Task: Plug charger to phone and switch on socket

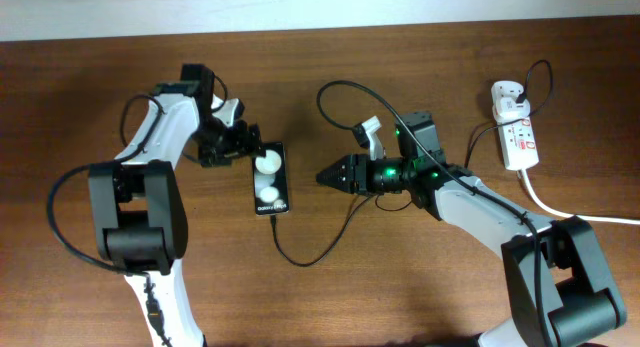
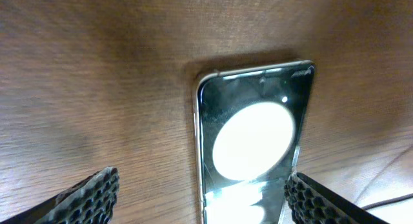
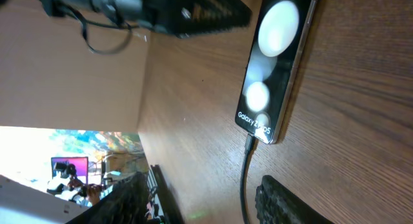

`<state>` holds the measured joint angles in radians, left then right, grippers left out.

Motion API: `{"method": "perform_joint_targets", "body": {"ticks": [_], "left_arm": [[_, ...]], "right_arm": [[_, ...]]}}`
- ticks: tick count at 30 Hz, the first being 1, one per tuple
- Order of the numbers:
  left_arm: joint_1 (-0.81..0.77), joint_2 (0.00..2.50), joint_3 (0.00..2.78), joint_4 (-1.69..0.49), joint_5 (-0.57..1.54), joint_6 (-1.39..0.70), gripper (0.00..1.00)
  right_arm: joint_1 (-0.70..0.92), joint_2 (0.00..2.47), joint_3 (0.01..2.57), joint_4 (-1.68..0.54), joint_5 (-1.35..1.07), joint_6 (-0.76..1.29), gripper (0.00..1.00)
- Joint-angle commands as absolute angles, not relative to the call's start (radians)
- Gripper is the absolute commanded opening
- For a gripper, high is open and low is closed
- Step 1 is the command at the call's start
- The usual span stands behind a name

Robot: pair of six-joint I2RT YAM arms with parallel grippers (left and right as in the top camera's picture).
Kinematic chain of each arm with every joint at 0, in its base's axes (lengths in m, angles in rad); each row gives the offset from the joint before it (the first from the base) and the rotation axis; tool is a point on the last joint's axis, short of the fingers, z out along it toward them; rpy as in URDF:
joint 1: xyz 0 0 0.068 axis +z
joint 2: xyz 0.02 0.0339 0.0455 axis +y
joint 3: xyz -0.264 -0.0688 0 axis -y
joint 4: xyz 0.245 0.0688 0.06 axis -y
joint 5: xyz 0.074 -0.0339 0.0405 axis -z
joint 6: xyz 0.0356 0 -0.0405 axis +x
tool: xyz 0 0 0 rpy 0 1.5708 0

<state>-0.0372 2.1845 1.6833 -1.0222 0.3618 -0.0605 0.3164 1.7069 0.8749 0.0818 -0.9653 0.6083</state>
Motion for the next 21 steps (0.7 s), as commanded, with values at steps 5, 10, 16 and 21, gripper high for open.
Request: {"method": "perform_joint_targets", "body": {"ticks": [5, 10, 16, 21], "left_arm": [[0.008, 1.956, 1.882, -1.109, 0.343, -0.055, 0.88], [0.01, 1.756, 1.882, -1.112, 0.344, -0.055, 0.89], [0.01, 1.58, 1.882, -1.117, 0.344, -0.055, 0.99], [0.01, 1.559, 1.882, -1.12, 0.343, -0.055, 0.99]], "right_arm": [[0.315, 1.548, 0.883, -0.073, -0.824, 0.501, 0.56], [0.314, 1.373, 0.883, -0.238, -0.691, 0.429, 0.56], [0.314, 1.228, 1.0, -0.551, -0.478, 0.357, 0.35], [0.311, 1.224, 1.248, -0.917, -0.136, 0.299, 0.04]]}}
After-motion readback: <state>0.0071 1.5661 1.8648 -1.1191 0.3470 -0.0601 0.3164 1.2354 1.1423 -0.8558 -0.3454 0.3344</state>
